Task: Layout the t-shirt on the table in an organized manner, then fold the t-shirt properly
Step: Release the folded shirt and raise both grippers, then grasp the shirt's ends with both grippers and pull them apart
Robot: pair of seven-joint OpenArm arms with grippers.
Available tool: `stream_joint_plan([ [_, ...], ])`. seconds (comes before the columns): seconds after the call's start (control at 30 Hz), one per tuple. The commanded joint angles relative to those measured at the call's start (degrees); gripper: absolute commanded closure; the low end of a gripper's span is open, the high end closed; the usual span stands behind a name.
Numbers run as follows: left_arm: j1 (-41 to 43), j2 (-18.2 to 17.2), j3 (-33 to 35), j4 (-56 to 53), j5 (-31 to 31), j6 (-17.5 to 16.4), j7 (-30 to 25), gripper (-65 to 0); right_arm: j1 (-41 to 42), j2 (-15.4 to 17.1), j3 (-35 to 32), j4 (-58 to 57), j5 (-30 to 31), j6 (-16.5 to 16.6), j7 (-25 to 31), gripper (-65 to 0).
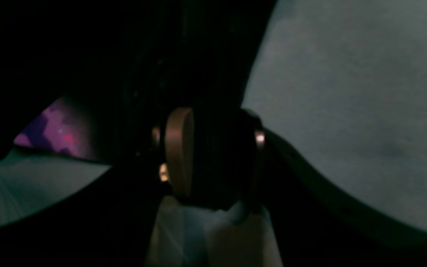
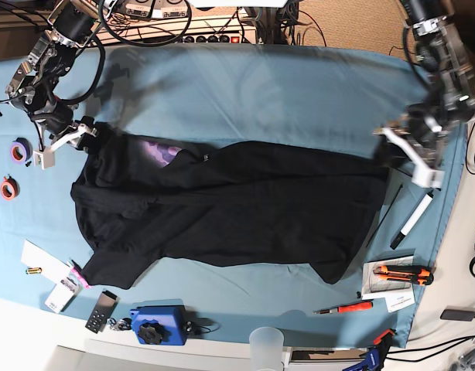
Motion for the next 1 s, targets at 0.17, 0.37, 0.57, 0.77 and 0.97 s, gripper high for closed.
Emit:
stream_joint_plan([
  [0.17,-6.08,-0.74,4.92,-5.20,7.37,5.27,-3.56,-25.0,0.44,0.68,-0.09,0.37,-0.57,0.15,-2.51,-21.0],
  [0.37,-8.81,-0.87,5.11,-9.29,10.05,6.47,-3.45,-25.0,0.44,0.66,-0.09,0.37,-0.26,1.73,-4.13,-21.0],
  [0.57,-8.79,-0.90,9.66,-14.73,4.15,1.40,-0.98,-21.1,0.44,0.66,-0.11,0.37,4.39,1.86,-5.77,-16.6],
  [0.77,-8.79,-0.92,10.25,-14.12,0.92,7.98,3.82,0.0,0.44,1.07,-0.07,0.37,4.81,5.00,-7.10,0.0],
  [0.97,-8.76,-0.92,3.10,-11.72,-7.10,7.06,13.33,0.0,0.63,6.54,1.44,0.37,5.35,5.00,-5.51,0.0],
])
